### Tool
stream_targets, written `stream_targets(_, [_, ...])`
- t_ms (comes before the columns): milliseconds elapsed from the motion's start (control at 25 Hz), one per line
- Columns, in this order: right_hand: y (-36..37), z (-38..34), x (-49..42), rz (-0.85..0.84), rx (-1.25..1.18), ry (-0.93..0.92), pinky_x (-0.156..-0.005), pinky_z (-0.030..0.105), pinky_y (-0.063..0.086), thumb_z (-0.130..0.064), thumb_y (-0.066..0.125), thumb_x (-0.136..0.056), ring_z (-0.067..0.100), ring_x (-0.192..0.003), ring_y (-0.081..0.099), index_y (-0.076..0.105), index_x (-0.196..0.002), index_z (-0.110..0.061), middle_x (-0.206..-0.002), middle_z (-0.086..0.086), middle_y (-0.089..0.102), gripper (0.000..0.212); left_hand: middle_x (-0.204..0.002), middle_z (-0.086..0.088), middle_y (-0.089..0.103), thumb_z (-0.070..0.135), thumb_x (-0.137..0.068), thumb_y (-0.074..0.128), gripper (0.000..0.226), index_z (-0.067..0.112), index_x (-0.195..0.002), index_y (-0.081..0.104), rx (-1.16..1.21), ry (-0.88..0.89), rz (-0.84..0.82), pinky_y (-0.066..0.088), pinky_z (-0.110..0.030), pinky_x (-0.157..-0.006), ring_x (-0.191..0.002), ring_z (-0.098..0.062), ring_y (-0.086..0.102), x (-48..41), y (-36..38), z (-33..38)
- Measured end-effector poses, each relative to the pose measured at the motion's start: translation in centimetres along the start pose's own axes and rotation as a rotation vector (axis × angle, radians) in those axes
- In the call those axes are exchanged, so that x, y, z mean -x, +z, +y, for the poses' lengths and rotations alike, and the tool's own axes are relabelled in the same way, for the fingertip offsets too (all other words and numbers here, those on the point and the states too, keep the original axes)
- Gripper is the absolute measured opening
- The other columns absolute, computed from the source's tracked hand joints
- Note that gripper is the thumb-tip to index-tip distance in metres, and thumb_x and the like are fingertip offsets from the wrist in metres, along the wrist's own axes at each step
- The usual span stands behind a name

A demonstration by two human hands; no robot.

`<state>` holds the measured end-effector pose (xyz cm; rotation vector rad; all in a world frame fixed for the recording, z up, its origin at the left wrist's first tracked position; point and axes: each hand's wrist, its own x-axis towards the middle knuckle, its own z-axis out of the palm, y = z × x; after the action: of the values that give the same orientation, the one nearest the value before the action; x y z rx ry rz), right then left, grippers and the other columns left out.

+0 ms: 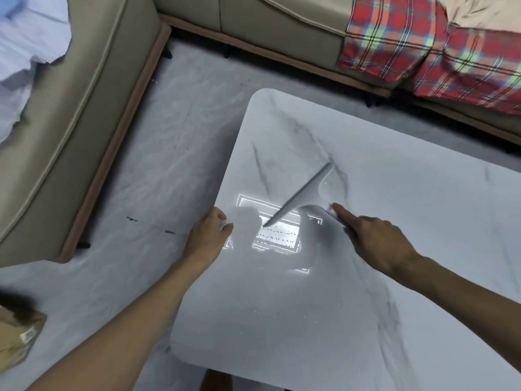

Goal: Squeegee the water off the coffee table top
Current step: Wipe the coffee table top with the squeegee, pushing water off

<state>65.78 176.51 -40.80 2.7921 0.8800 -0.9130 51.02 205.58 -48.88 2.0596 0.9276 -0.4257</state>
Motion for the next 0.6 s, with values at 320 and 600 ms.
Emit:
stream_targets(320, [-1.1,-6.3,-2.4,0.115,-0.024,-0.302,-0.059,0.035,0.038,-0.047,0.024,-0.101,0.035,-0.077,0.06,0.022,-0.142,-0.048,-0.085,-0.001,0.058,0.041,-0.069,0.002,0.061,0.005,-0.078,0.071,0.014,0.014,-0.079,0.061,0.204,-0.089,0.27,0.039,-0.011,-0.055,-0.062,-0.007,0.055,1.4,-2.3,-1.5])
stream_targets(600, [2.5,-10.0,-3.6,0.053,0.092,-0.431,-0.057,0.034,0.033,-0.04,0.026,-0.102,0.034,-0.077,0.062,0.021,-0.145,-0.048,-0.095,0.002,0.061,0.044,-0.073,-0.001,0.064,-0.015,-0.075,0.065,0.026,0.008,-0.087,0.066,0.175,-0.097,0.343,0.045,-0.001,-0.062,-0.059,0.003,0.055,1.8,-3.0,-3.5])
